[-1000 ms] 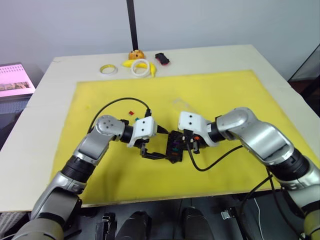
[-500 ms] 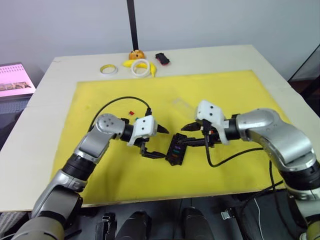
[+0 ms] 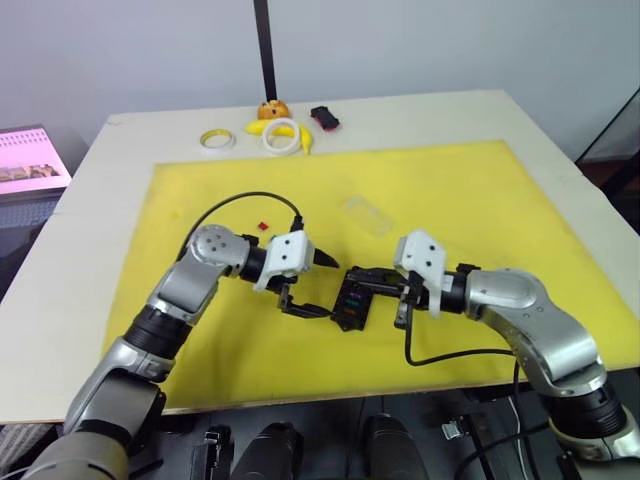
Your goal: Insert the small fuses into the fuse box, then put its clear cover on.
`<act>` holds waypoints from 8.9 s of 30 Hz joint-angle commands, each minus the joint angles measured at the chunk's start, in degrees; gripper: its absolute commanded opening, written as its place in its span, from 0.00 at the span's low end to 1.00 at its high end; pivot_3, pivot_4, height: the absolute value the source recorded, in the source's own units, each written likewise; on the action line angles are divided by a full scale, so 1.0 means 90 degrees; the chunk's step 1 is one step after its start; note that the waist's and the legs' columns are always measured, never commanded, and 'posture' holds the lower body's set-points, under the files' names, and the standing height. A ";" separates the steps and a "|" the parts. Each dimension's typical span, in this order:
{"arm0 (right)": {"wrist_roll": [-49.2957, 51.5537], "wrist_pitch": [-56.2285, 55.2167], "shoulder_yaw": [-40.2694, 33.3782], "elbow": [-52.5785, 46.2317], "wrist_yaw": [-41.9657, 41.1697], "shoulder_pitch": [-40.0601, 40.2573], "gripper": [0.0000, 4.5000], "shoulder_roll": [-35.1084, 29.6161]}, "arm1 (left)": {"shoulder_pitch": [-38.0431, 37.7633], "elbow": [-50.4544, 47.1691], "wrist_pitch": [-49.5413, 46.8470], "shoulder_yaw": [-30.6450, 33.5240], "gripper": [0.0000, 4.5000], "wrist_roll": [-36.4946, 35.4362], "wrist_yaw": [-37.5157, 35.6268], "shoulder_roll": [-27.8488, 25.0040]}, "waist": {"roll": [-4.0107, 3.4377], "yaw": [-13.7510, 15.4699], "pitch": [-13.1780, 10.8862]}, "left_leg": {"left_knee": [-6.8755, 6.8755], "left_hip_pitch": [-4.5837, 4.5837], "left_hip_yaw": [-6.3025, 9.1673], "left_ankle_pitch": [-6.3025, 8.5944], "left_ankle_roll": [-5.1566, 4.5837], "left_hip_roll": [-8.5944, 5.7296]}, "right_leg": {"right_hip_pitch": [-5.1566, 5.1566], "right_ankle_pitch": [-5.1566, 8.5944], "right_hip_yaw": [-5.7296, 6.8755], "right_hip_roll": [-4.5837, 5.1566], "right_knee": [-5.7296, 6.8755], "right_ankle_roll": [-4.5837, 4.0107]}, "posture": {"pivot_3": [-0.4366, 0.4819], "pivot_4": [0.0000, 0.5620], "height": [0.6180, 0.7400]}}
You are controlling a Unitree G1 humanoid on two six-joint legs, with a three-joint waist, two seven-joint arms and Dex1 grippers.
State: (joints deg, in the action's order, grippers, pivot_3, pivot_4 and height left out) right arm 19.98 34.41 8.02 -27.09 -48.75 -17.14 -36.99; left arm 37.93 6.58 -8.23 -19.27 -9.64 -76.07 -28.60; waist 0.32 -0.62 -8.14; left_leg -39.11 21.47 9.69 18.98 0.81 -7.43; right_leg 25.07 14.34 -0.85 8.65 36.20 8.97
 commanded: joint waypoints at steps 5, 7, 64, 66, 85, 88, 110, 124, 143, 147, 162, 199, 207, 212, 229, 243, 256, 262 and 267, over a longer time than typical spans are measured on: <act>0.0067 -0.0059 0.0051 -0.0160 0.0102 0.0028 0.01 0.0111 | 0.0122 -0.0044 0.0123 0.0117 1.00 -0.0071 -0.0088 -0.0042 | 0.0000 0.0009 0.0000 | 0.0000 0.0000 0.0000 0.0000 0.0000 0.0000 | 0.0000 0.0000 0.0000 0.0000 0.0000 0.0000 | 0.48 0.27 1.00; 0.0040 -0.0101 0.0079 -0.0173 0.0095 0.0077 0.01 0.0089 | 0.0130 -0.0047 0.0125 0.0119 1.00 -0.0075 -0.0108 -0.0048 | 0.0000 0.0008 0.0000 | 0.0000 0.0000 0.0001 0.0000 0.0000 0.0000 | -0.0002 0.0000 0.0000 0.0000 -0.0001 0.0000 | 0.48 0.27 1.00; 0.1748 0.1289 -0.2333 -0.0676 0.0474 0.0345 0.01 -0.0441 | -0.0694 -0.1203 -0.2076 0.1343 1.00 -0.1349 0.0394 -0.0702 | -0.0002 -0.0003 -0.0001 | 0.0001 -0.0007 0.0008 0.0000 0.0000 -0.0001 | -0.0010 0.0000 0.0000 -0.0001 -0.0001 0.0000 | 0.48 0.27 1.00; 0.2052 0.1520 -0.3068 -0.0575 0.0298 0.0586 0.13 -0.0875 | -0.0966 -0.1458 -0.2742 0.1806 1.00 -0.1725 0.0600 -0.1055 | -0.0002 0.0020 -0.0001 | 0.0006 -0.0008 0.0010 0.0000 -0.0001 0.0000 | -0.0010 0.0000 0.0000 -0.0002 -0.0001 0.0000 | 0.48 0.27 1.00; 0.2139 0.1176 -0.5074 0.0234 -0.0446 0.2059 0.98 -0.2005 | -0.3398 -0.1770 -0.5491 0.4887 1.00 -0.3499 0.2019 -0.2487 | -0.0011 0.0156 -0.0006 | 0.0000 -0.0038 -0.0013 0.0010 -0.0015 0.0007 | -0.0046 0.0001 -0.0006 0.0002 -0.0012 -0.0001 | 0.48 0.27 1.00; 0.2458 0.1338 -0.4528 -0.0047 -0.0223 0.1547 0.98 -0.1914 | -0.2803 -0.1497 -0.6248 0.4639 1.00 -0.3894 0.2251 -0.2376 | -0.0011 0.0166 -0.0007 | 0.0001 -0.0034 -0.0005 0.0010 -0.0014 0.0008 | -0.0045 0.0001 -0.0002 0.0001 -0.0011 -0.0001 | 0.48 0.27 1.00; 0.2187 0.1423 -0.1247 -0.0412 0.1587 -0.1028 0.98 -0.0439 | 0.0236 0.1731 -0.8398 0.5760 1.00 -0.4361 0.4855 -0.0360 | 0.0001 0.0068 -0.0003 | -0.0004 -0.0014 -0.0004 0.0008 -0.0010 0.0003 | -0.0008 0.0000 -0.0003 0.0000 0.0004 0.0000 | 0.48 0.27 1.00; 0.1289 0.1437 -0.0523 0.0226 0.2087 -0.1800 0.98 0.0289 | 0.1302 0.3751 -0.7523 0.6097 1.00 -0.4118 0.5627 0.0357 | 0.0003 -0.0030 -0.0002 | -0.0003 -0.0008 -0.0002 0.0007 -0.0008 0.0001 | 0.0002 0.0000 -0.0003 0.0002 0.0010 0.0001 | 0.48 0.27 1.00; 0.1203 0.1777 -0.0930 -0.0098 0.2315 -0.1537 0.98 0.0300 | 0.1767 0.5177 -0.6520 0.5850 1.00 -0.3673 0.5591 0.0515 | 0.0004 -0.0001 0.0000 | -0.0009 -0.0006 -0.0002 0.0007 -0.0008 -0.0004 | 0.0005 0.0000 -0.0005 0.0005 0.0022 0.0001 | 0.48 0.27 1.00; 0.1189 0.1795 -0.1041 -0.0094 0.2318 -0.1498 0.98 0.0242 | 0.1837 0.5322 -0.6488 0.5866 1.00 -0.3667 0.5542 0.0521 | 0.0005 0.0002 0.0000 | -0.0009 -0.0007 -0.0002 0.0007 -0.0007 -0.0005 | 0.0004 0.0000 -0.0005 0.0006 0.0024 0.0001 | 0.48 0.27 1.00; 0.1280 0.1991 -0.1198 -0.0396 0.2496 -0.1369 0.98 0.0277 | 0.1851 0.5909 -0.5742 0.5688 1.00 -0.3434 0.5078 0.0772 | 0.0005 0.0117 0.0004 | -0.0017 -0.0014 -0.0001 0.0006 -0.0006 -0.0014 | -0.0009 -0.0001 -0.0007 0.0011 0.0024 0.0002 | 0.48 0.27 1.00; 0.1422 0.2202 -0.1338 -0.0612 0.2558 -0.1175 1.00 0.0244 | 0.1980 0.6515 -0.5186 0.5451 0.22 -0.2796 0.5242 0.0783 | 0.0004 0.0079 0.0010 | -0.0014 -0.0023 -0.0002 0.0005 -0.0004 -0.0011 | -0.0015 -0.0002 -0.0008 0.0008 0.0025 0.0003 | 0.48 0.27 1.00; 0.1417 0.2200 -0.1324 -0.0590 0.2523 -0.1202 1.00 0.0219 | 0.1876 0.6514 -0.5066 0.5439 0.10 -0.2731 0.5331 0.0724 | 0.0002 0.0070 0.0011 | -0.0011 -0.0025 -0.0002 0.0005 -0.0004 -0.0008 | -0.0015 -0.0002 -0.0008 0.0006 0.0025 0.0003 | 0.48 0.27 1.00; 0.1437 0.2234 -0.1348 -0.0655 0.2518 -0.1162 1.00 0.0194 | 0.1921 0.6398 -0.5224 0.5481 0.01 -0.2783 0.5210 0.0436 | -0.0009 -0.0012 0.0024 | -0.0007 -0.0029 -0.0002 0.0005 -0.0004 -0.0005 | -0.0016 -0.0002 -0.0008 0.0004 0.0025 0.0003 | 0.48 0.27 1.00; 0.4297 0.3314 -0.2734 -0.0719 0.3879 -0.1326 1.00 0.1978 | 0.2071 0.1833 -0.8695 0.6047 0.01 -0.4835 0.5215 0.1028 | 0.0002 -0.0007 0.0017 | -0.0015 0.0000 0.0003 0.0005 -0.0004 -0.0018 | 0.0028 -0.0001 -0.0022 0.0012 0.0086 0.0002 | 0.48 0.27 1.00; 0.6562 0.2499 -0.2786 0.0213 0.6376 -0.1599 1.00 0.3238 | 0.2235 0.0956 -0.8984 0.6945 0.01 -0.6314 0.6796 0.2681 | 0.0002 -0.0047 0.0017 | -0.0007 -0.0003 -0.0007 0.0004 -0.0003 -0.0008 | 0.0036 -0.0001 -0.0027 0.0004 0.0086 0.0002 | 0.48 0.27 1.00; 0.7112 0.1863 -0.2377 0.0360 0.6668 -0.1686 0.62 0.2982 | 0.2074 0.1295 -0.8631 0.6574 0.00 -0.6899 0.7003 0.2679 | 0.0002 -0.0049 0.0017 | -0.0006 -0.0004 -0.0009 0.0004 -0.0003 -0.0008 | 0.0037 -0.0001 -0.0029 0.0002 0.0086 0.0002 | 0.48 0.27 1.00; 0.7274 0.1685 -0.2240 0.0354 0.6772 -0.1672 0.62 0.2802 | 0.2033 0.1311 -0.8489 0.6430 0.00 -0.7186 0.7116 0.2712 | 0.0002 -0.0050 0.0017 | -0.0006 -0.0004 -0.0009 0.0004 -0.0003 -0.0008 | 0.0037 -0.0001 -0.0029 0.0002 0.0086 0.0002 | 0.48 0.27 1.00; 0.7352 0.1528 -0.2139 0.0362 0.6821 -0.1684 0.62 0.2705 | 0.2050 0.1332 -0.8396 0.6337 0.00 -0.7471 0.7389 0.2787 | 0.0002 -0.0044 0.0017 | -0.0006 -0.0003 -0.0009 0.0004 -0.0003 -0.0008 | 0.0037 -0.0001 -0.0029 0.0002 0.0086 0.0002 | 0.48 0.27 1.00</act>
State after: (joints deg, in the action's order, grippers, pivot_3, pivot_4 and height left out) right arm 84.70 49.46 -11.34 -22.78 12.63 -31.03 -12.42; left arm 55.86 19.05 -84.38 38.40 -74.49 -10.24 -3.50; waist 0.34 -1.02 -7.98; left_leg -39.17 21.44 9.61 19.02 0.79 -7.51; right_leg 25.40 14.33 -1.11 8.67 36.97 8.99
